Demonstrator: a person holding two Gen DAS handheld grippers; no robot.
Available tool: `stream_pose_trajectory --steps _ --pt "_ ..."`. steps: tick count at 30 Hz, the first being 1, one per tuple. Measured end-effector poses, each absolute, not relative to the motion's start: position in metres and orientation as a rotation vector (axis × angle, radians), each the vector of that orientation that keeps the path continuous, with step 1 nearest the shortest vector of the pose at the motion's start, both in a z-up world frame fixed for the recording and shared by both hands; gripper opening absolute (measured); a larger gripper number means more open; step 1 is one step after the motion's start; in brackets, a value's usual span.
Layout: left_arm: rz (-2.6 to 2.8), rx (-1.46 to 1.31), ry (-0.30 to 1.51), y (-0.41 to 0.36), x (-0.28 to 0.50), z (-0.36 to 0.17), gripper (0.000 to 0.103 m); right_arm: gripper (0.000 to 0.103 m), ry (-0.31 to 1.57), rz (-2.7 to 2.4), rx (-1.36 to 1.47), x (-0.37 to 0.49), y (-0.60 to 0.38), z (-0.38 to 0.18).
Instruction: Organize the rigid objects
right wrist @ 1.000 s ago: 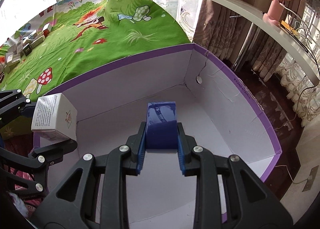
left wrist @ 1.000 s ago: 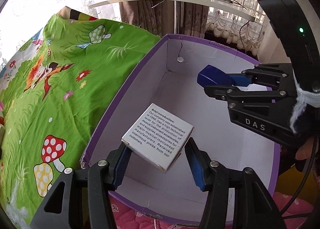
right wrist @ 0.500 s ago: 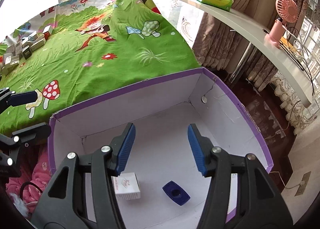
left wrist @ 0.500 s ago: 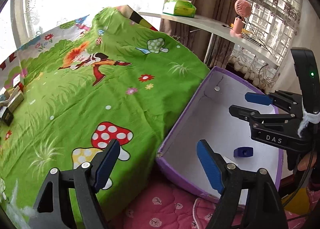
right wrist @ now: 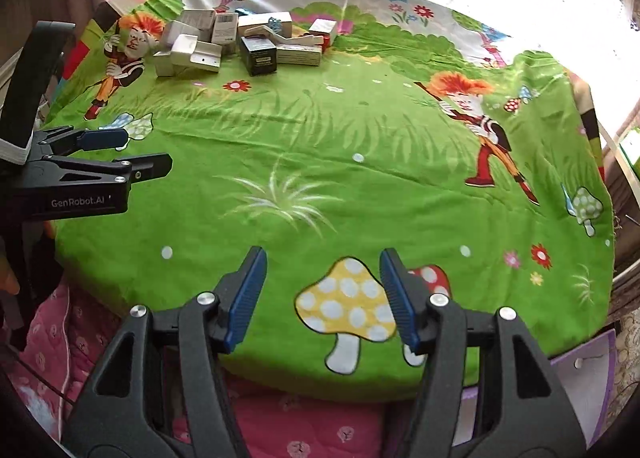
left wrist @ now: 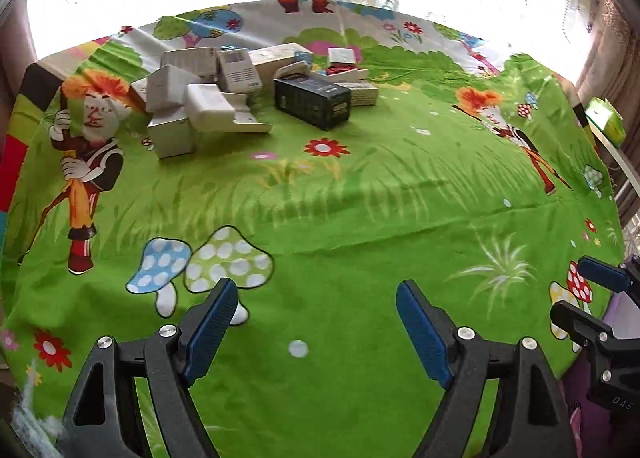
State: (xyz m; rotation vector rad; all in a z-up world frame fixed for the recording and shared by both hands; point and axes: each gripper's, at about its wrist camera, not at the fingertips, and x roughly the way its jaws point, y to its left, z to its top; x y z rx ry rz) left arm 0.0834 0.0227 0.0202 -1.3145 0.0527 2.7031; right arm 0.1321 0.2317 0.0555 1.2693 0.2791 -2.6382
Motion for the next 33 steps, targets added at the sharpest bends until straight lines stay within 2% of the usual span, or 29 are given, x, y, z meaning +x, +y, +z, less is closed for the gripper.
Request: stream_pose_trajectory --steps 2,6,10,13,18,22,23,24,27,33 --pt "2.778 -1.335 0.046 -0.005 0.068 0.020 0.083 0.063 0.286 -2.576 1.246 0.106 0.204 0.052" --pt "2.903 -1.352 0.007 -0.055 0.045 0.020 0.083 0.063 0.187 -2.487 1.237 0.054 0.165 0.046" --pt "2.917 -1.393 -0.071 -0.085 0.038 0.009 0.083 0.063 0.240 -2.524 1.218 0.001 0.141 0.045" --pt "2.889 -1.383 -0.147 -0.092 0.042 0.007 0.083 0.065 0.276 -2.525 1.235 -0.042 0.128 0.041" --pt "2.865 -1.367 -0.168 -0.091 0.048 0.006 0.083 0.067 0.368 -2.509 1.281 -0.101 0.102 0.028" --pt "2.847 -1.382 -0.138 -0.086 0.047 0.007 0.085 0.068 0.284 -2.486 1.282 -0.133 0.098 0.022" --pt "2.843 -1.390 -0.118 -0.083 0.045 0.007 0.085 0.067 0.247 -2.472 1.287 -0.137 0.101 0.022" --pt "2.841 -1.398 -0.099 -0.081 0.045 0.007 0.085 0.045 0.237 -2.471 1.266 -0.137 0.104 0.024" --pt "2.813 -1.422 -0.074 -0.070 0.044 0.007 0.085 0.043 0.248 -2.465 1.231 -0.117 0.118 0.029" --pt "2.702 -1.332 -0.285 -0.042 0.015 0.021 0.085 0.043 0.336 -2.519 1.199 -0.043 0.165 0.031"
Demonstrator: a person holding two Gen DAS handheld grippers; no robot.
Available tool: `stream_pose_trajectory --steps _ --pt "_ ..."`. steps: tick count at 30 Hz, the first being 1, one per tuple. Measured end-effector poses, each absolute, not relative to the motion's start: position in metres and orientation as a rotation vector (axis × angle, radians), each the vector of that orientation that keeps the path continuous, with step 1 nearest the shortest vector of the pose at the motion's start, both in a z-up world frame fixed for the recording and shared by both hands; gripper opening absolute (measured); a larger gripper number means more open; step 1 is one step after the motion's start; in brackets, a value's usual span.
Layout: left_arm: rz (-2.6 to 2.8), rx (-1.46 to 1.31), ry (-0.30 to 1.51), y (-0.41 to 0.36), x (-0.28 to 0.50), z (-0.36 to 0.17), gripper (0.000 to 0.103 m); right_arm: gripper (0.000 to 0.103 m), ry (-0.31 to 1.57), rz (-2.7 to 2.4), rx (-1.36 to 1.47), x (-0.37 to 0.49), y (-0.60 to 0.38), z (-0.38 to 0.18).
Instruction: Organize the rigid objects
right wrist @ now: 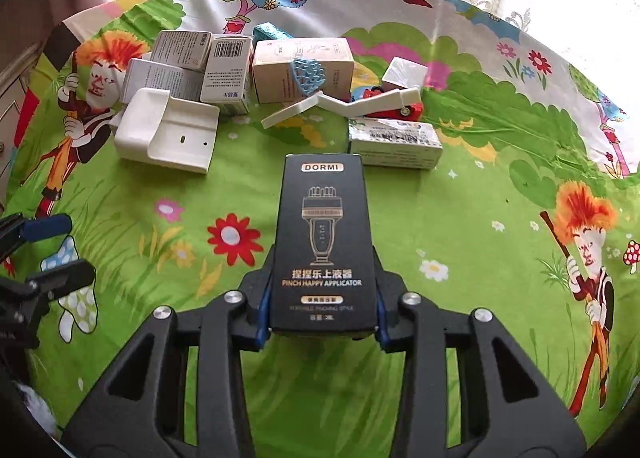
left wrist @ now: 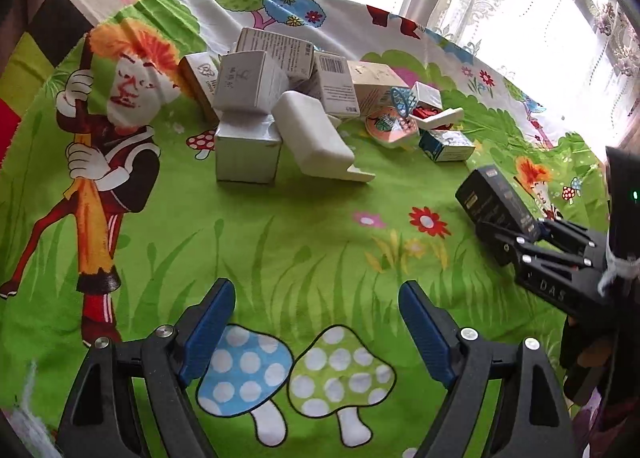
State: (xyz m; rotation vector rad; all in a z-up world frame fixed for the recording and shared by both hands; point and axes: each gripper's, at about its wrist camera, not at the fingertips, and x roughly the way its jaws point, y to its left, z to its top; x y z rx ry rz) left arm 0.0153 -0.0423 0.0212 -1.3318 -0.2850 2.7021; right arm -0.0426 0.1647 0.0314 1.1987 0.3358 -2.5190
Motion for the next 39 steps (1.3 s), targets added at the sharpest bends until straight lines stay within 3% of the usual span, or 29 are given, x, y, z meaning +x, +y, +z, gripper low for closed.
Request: stream_pose_trajectory --steps 7,8,9,11,14,17,19,22,23,24,26,28,30,34,39 --pt "2.727 -1.369 -0.618 -0.033 -0.059 0.013 0.083 0.043 0.250 -2.558 1.200 -0.014 0.207 0.023" --pt "2.763 -1.345 -0.630 -0.033 -0.063 0.014 0.073 0.043 0.232 -2.558 1.201 -0.013 0.208 0.024" --pt "2.771 -1.336 -0.645 -0.033 -0.064 0.014 0.048 0.043 0.227 -2.559 1.202 -0.011 0.208 0.023" --pt "2.731 -1.289 -0.731 -0.035 -0.059 0.014 0.025 0.043 0.234 -2.561 1.203 -0.012 0.205 0.023" --pt "2.746 -1.245 -0.711 -0.032 -0.034 0.021 0.014 0.044 0.206 -2.553 1.202 -0.011 0.209 0.023" --pt "2.702 -1.249 -0.702 -0.032 0.009 0.024 0.013 0.044 0.178 -2.546 1.201 -0.013 0.211 0.023" --pt "2.642 -1.336 -0.657 -0.031 0.031 0.015 0.015 0.044 0.174 -2.545 1.201 -0.013 0.212 0.023" --pt "2.651 -1.366 -0.549 -0.033 0.057 0.010 0.026 0.044 0.172 -2.544 1.201 -0.013 0.212 0.023" --pt "2.708 -1.379 -0.451 -0.033 0.062 0.013 0.035 0.044 0.170 -2.544 1.200 -0.013 0.212 0.023" --pt "2.767 -1.393 -0.351 -0.033 0.063 0.016 0.052 0.044 0.168 -2.544 1.200 -0.013 0.212 0.023" --pt "2.827 -1.373 -0.276 -0.041 0.062 0.023 0.069 0.044 0.160 -2.541 1.200 -0.014 0.212 0.023" --pt "2.864 -1.345 -0.302 -0.055 0.056 0.030 0.070 0.044 0.157 -2.540 1.200 -0.014 0.212 0.023" --pt "2.827 -1.318 -0.228 -0.057 0.040 0.035 0.082 0.044 0.156 -2.540 1.200 -0.014 0.212 0.023" --pt "2.577 -1.215 0.213 -0.044 0.002 0.031 0.083 0.044 0.157 -2.540 1.200 -0.014 0.212 0.023" --pt "2.418 -1.389 0.210 -0.064 -0.047 0.010 0.084 0.044 0.150 -2.539 1.200 -0.014 0.212 0.023"
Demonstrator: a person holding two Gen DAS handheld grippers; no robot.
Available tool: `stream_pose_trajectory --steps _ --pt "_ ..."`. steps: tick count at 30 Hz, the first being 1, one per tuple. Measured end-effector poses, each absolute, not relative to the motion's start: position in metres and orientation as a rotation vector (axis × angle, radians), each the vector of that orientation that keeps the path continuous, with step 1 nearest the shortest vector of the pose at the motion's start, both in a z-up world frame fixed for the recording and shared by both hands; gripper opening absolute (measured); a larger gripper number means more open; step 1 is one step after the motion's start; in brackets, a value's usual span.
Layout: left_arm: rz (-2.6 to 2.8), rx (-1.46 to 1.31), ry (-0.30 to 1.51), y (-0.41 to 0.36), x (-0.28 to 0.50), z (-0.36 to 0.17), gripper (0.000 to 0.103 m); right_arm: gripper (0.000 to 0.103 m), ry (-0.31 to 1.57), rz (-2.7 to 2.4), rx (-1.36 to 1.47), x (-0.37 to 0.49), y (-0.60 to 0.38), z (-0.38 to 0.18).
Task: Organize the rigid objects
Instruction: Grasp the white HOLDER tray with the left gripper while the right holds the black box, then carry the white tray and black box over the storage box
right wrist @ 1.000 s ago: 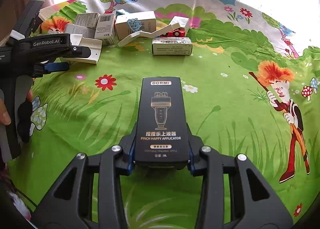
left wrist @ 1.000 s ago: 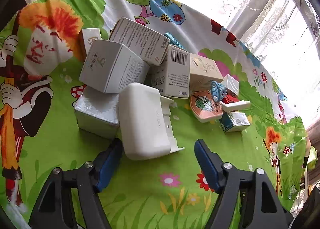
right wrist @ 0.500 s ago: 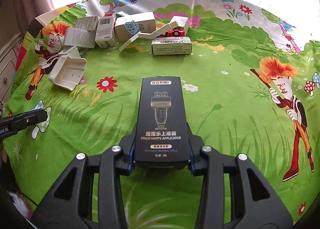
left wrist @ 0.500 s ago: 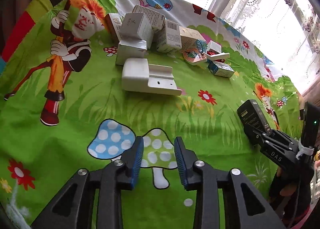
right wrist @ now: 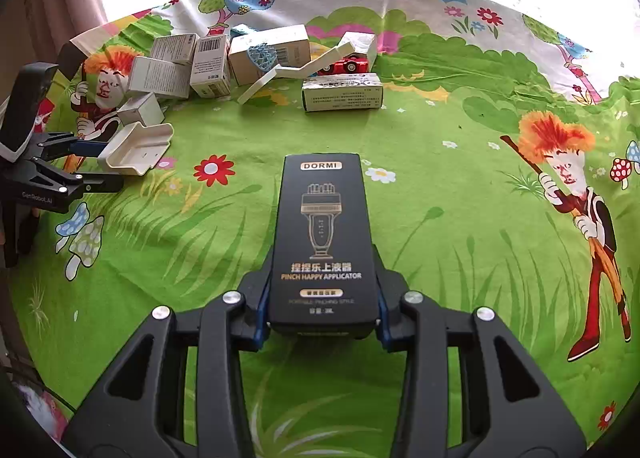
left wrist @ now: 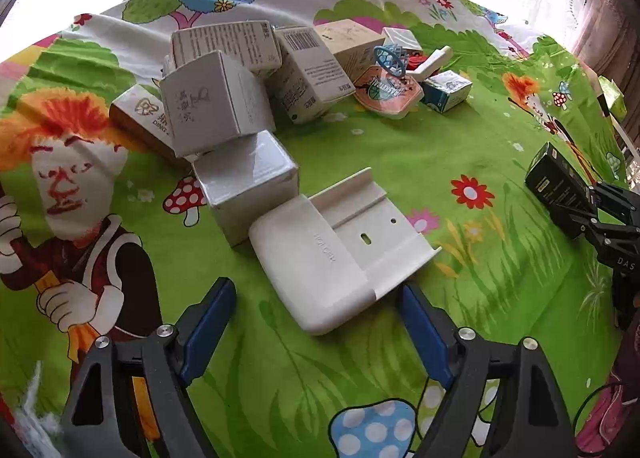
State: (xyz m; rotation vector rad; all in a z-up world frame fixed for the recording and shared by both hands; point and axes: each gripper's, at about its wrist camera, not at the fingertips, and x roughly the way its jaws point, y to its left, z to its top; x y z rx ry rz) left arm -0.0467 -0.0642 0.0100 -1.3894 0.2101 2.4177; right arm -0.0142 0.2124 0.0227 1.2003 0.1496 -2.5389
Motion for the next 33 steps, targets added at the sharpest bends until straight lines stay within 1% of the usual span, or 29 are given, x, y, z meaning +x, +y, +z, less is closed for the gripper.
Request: stream_pose_trajectory --steps 4,8,10,15,17,21,23,24,25,26,27,30,33 --pt "2.381 -1.338 0.260 -0.052 -0.058 0.014 0.084 0.044 0.159 -2.544 1.202 -0.014 0.211 0.022" --pt "2.305 -1.312 0.285 -0.024 -0.051 0.010 0.084 0.044 0.173 -2.548 1.203 -0.014 0.210 0.022" --pt "2.290 -1.273 0.389 -0.003 -0.037 0.007 0.084 0.044 0.178 -2.549 1.203 -0.013 0.210 0.022" --pt "2.266 -1.241 0.437 0.016 -0.033 0.009 0.085 0.044 0.169 -2.547 1.202 -0.014 0.211 0.022" --pt "2.293 -1.268 0.403 0.015 -0.042 0.009 0.085 0.044 0.168 -2.546 1.202 -0.014 0.211 0.022" --pt "2.341 -1.362 0.239 0.015 -0.054 0.011 0.086 0.044 0.163 -2.545 1.202 -0.014 0.212 0.022" --pt "2.428 -1.401 0.256 0.020 -0.055 0.009 0.086 0.044 0.163 -2.545 1.202 -0.014 0.212 0.022" --pt "2.491 -1.395 0.267 0.023 -0.054 0.007 0.088 0.044 0.163 -2.545 1.202 -0.014 0.212 0.022" --pt "2.540 -1.396 0.254 0.024 -0.053 0.007 0.087 0.044 0.163 -2.545 1.202 -0.014 0.212 0.022" --pt "2.565 -1.394 0.201 0.024 -0.051 0.008 0.070 0.044 0.163 -2.545 1.202 -0.014 0.212 0.022" --pt "2.577 -1.389 0.148 0.022 -0.048 0.010 0.064 0.044 0.162 -2.545 1.202 -0.014 0.212 0.022" --pt "2.604 -1.376 0.142 0.024 -0.030 0.008 0.064 0.044 0.162 -2.545 1.202 -0.014 0.212 0.022" --pt "2.617 -1.362 0.091 0.020 -0.004 0.009 0.064 0.044 0.160 -2.545 1.202 -0.014 0.213 0.022"
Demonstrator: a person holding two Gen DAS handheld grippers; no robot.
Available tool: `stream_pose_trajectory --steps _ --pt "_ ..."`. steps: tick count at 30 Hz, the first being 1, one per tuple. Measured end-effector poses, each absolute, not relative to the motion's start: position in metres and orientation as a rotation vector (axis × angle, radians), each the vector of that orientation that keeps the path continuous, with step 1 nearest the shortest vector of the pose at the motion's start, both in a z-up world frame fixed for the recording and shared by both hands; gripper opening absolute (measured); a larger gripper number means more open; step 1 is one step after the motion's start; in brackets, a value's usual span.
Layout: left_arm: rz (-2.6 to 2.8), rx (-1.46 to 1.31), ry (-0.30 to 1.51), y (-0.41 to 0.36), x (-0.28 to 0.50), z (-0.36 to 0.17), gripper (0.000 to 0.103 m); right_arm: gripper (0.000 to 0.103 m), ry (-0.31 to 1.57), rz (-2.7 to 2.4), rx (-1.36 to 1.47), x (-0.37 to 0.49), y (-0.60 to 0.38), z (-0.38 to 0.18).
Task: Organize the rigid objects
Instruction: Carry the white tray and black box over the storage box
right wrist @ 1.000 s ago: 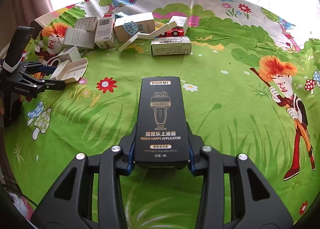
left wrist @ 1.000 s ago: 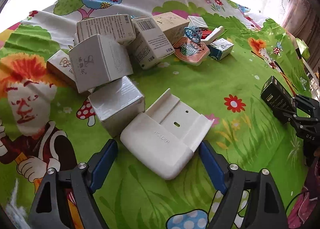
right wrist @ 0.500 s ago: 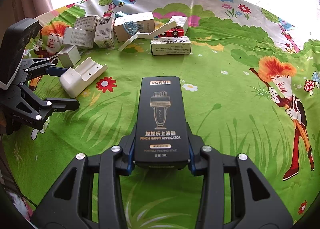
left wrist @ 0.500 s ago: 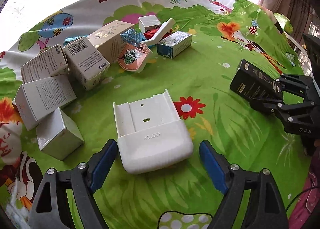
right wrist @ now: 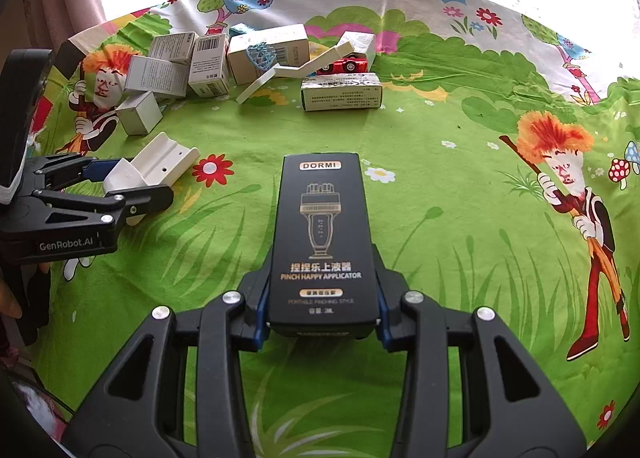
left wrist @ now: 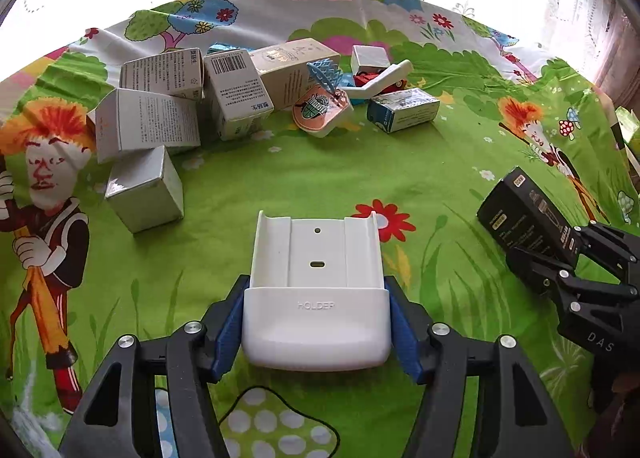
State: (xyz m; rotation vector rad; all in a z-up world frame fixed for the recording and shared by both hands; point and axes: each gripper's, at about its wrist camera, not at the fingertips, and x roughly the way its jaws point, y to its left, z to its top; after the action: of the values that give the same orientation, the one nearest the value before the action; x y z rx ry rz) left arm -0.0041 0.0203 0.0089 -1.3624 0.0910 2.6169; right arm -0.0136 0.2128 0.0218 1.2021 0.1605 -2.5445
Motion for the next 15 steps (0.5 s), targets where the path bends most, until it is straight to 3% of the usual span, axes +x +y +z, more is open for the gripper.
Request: stream_pose_trajectory --steps 10,15 --pt "2.709 -1.306 -0.021 0.003 0.050 0.011 0.064 0.043 0.200 -2.560 1.203 -0.012 0.209 0.022" --pt "2.721 -1.280 0.014 0.000 0.066 0.018 0.064 0.043 0.147 -2.534 1.206 0.003 0.209 0.024"
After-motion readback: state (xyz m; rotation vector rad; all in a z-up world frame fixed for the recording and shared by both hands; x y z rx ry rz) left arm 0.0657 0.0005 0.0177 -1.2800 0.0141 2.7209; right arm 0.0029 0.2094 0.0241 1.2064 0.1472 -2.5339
